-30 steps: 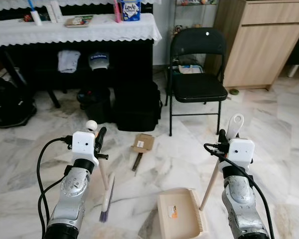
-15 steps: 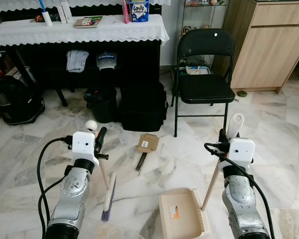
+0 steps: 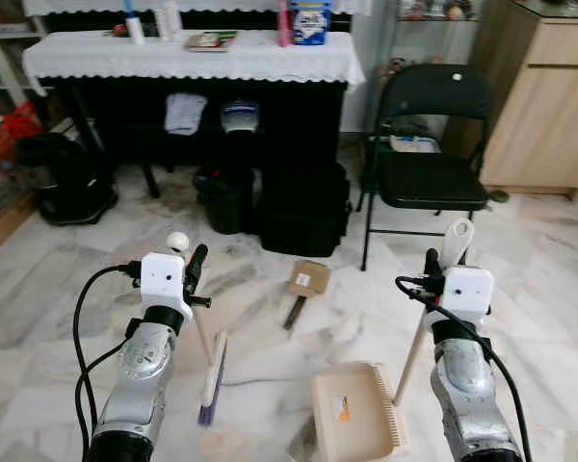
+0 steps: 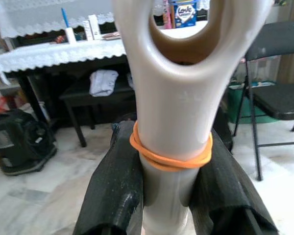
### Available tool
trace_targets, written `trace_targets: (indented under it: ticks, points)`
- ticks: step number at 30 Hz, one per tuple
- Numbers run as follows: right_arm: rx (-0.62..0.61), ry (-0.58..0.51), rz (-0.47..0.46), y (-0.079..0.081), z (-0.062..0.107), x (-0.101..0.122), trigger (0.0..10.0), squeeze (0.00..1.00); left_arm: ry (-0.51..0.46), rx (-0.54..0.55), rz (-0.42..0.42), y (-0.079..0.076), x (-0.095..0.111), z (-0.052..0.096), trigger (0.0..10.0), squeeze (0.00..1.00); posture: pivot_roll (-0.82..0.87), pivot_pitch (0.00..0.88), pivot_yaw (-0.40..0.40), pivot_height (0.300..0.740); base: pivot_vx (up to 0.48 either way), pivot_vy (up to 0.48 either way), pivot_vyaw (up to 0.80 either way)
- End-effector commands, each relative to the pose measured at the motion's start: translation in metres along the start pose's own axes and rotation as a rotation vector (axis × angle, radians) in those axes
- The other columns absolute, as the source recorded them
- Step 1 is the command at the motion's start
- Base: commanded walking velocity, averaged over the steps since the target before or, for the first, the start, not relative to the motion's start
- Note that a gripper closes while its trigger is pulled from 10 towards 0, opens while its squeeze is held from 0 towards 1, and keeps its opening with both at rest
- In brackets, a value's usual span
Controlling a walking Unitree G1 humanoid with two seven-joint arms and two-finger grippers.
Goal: Sweep floor
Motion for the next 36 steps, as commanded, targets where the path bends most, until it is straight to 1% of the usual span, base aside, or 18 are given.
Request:
trace_targets:
  ticks: [1,10,20,36]
  points:
    - [-0.024,-0.045,-0.004,-0.0061,-0.0039,0.0093,10.0,0.00,-0.037,-0.010,-0.010,-0.0016,0.0074,-0.0037,10.0,0.00,0.00,0.000,0.045,0.740,0.000,0.296,0.00]
    - [-0.023,-0.045,-0.004,-0.0055,-0.0044,0.0092,10.0,0.00,-0.038,-0.009,-0.014,-0.0010,0.0078,-0.0043,10.0,0.00,0.01,0.000,0.044,0.740,0.000,0.000,0.00]
    - [-0.022,-0.046,-0.005,-0.0049,-0.0042,0.0094,10.0,0.00,-0.039,-0.007,-0.014,-0.0004,0.0082,-0.0041,10.0,0.00,0.01,0.000,0.044,0.740,0.000,0.386,0.00]
    - [-0.022,-0.044,-0.007,-0.0035,-0.0037,0.0089,10.0,0.00,-0.050,-0.015,-0.018,-0.0012,0.0099,-0.0043,10.0,0.00,0.01,0.000,0.045,0.740,0.000,0.000,0.00]
Point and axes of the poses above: a point about 5 cm out from each wrist's last joint towards the gripper, its own z axis pointing back from the gripper into the wrist, its own x axis along the axis of the wrist's last joint, y = z × x, the point moved 2 cm from there along -z, pointing out of the wrist towards the gripper, and after that the axes turned 9 degrees about z, right-handed, at the moved point
